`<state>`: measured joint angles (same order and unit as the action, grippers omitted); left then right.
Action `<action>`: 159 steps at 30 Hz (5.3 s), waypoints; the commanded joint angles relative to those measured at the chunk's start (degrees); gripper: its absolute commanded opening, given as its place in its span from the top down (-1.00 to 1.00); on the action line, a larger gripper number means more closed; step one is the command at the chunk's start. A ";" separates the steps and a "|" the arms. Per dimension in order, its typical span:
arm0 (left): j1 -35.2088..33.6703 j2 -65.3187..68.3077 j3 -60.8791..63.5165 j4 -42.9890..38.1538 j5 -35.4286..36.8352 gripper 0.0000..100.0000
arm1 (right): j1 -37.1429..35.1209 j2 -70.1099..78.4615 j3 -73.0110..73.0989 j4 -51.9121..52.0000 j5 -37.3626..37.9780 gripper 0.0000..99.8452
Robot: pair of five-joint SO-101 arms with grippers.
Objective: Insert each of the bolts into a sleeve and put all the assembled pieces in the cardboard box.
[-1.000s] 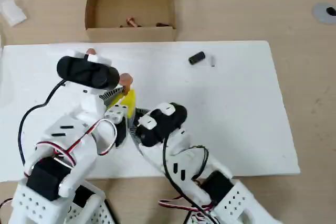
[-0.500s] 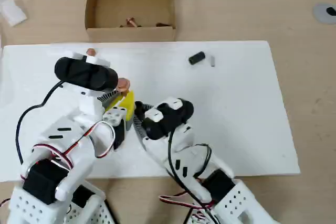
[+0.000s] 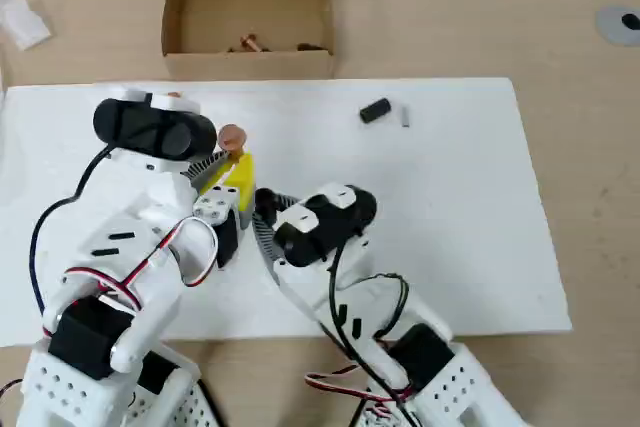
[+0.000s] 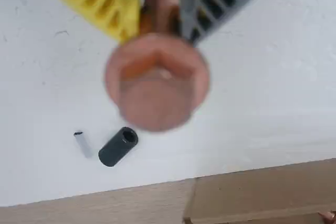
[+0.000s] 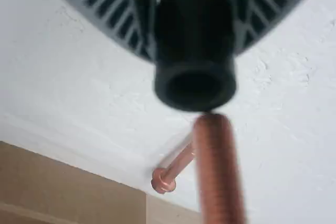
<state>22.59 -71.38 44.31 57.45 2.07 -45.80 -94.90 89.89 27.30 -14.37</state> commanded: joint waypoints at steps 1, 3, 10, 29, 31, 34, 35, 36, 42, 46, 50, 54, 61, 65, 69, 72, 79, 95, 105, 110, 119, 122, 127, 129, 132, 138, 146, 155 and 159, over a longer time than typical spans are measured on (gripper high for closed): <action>-0.88 -0.04 -1.32 -1.49 -0.44 0.99 | 0.75 -0.75 -4.18 0.00 -0.18 0.98; -0.79 -0.04 -1.49 -1.49 -0.44 0.99 | -0.48 -0.75 -4.00 0.00 -0.18 0.98; -0.53 -0.04 -1.85 -3.08 -0.09 0.99 | -2.42 -0.66 -3.82 0.00 -0.18 0.98; 3.43 -0.40 -1.76 0.44 0.70 0.99 | -2.42 -0.75 -2.07 -0.44 -0.09 0.98; 3.43 -0.31 -1.76 0.44 0.70 0.99 | -2.24 -0.75 -2.07 -0.44 -0.09 0.98; 3.52 -0.31 -1.76 0.53 0.70 0.99 | -2.24 -0.75 -2.07 -0.44 -0.09 0.98; 3.52 -0.31 -1.76 0.62 0.70 0.99 | -2.24 -0.75 -2.07 -0.44 -0.09 0.98; 3.16 -0.40 -1.85 0.62 0.53 0.99 | -2.24 -0.75 -2.07 -0.44 -0.09 0.98; 3.08 -0.22 -3.16 2.46 0.35 0.99 | -2.24 -0.75 -2.07 -0.44 -0.09 0.98; 3.08 -0.13 -6.15 3.43 0.35 0.99 | -2.24 -0.75 -1.80 -0.44 -0.09 0.98; 3.08 -0.04 -7.82 3.52 0.35 0.99 | -2.24 -0.75 -1.80 -0.44 -0.09 0.98; 3.08 -0.04 -9.41 3.52 0.26 0.99 | -2.24 -0.75 -1.80 -0.44 -0.09 0.98; 3.08 0.04 -13.89 8.26 -2.46 0.99 | -2.24 -0.75 -1.80 -0.44 -0.09 0.98; 3.43 0.04 -15.91 12.22 -2.46 0.99 | -2.24 -0.75 -1.80 -0.44 -0.09 0.98; 3.43 0.04 -16.09 14.24 -2.37 0.99 | -2.24 -0.75 -1.80 -0.44 -0.09 0.98; 3.52 0.04 -16.09 14.15 -2.37 0.99 | -2.24 -0.75 -1.80 -0.44 -0.09 0.98; 3.60 0.31 -18.02 14.24 -2.20 0.99 | -2.24 -0.75 -1.80 -0.44 -0.09 0.98; 3.60 9.80 -21.27 15.30 -0.62 0.99 | -2.24 -0.75 -1.71 -0.44 -0.09 0.98; 3.60 10.15 -20.92 17.23 -0.53 0.99 | -2.24 -0.75 -1.71 -0.44 -0.09 0.98; 3.60 10.15 -20.92 17.85 -0.44 0.99 | -2.24 -0.75 -1.71 -0.44 -0.09 0.98; 3.60 10.15 -19.25 17.58 -0.44 0.99 | -2.24 -0.75 -1.71 -0.44 -0.09 0.98; 3.60 10.15 -19.25 16.44 -0.44 0.99 | -2.24 -0.75 -1.80 -0.44 -0.09 0.98; 3.60 10.24 -19.25 14.86 -0.44 0.99 | -2.24 -0.75 -1.80 -0.44 -0.09 0.98; 3.60 10.24 -19.25 14.95 -0.44 0.99 | -2.24 -0.75 -1.80 -0.44 -0.09 0.98; 3.60 10.24 -18.73 15.21 -0.44 0.99 | -2.24 -0.75 -1.80 -0.44 -0.09 0.98; 3.60 10.24 -16.53 14.68 0.88 0.99 | -2.24 -0.75 -1.89 -0.44 -0.09 0.98; 3.60 10.24 -16.18 13.89 1.05 0.99 | -2.24 -0.75 -1.98 -0.44 -0.09 0.98; 3.69 10.24 -14.59 14.33 1.05 0.99 | -2.24 -0.75 -1.98 -0.44 -0.09 0.98; 3.69 10.24 -13.89 14.33 1.14 0.99 | -2.24 -0.75 -1.98 -0.44 -0.09 0.98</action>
<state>25.76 -61.36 30.68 72.92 2.86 -47.56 -94.90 89.89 27.30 -14.37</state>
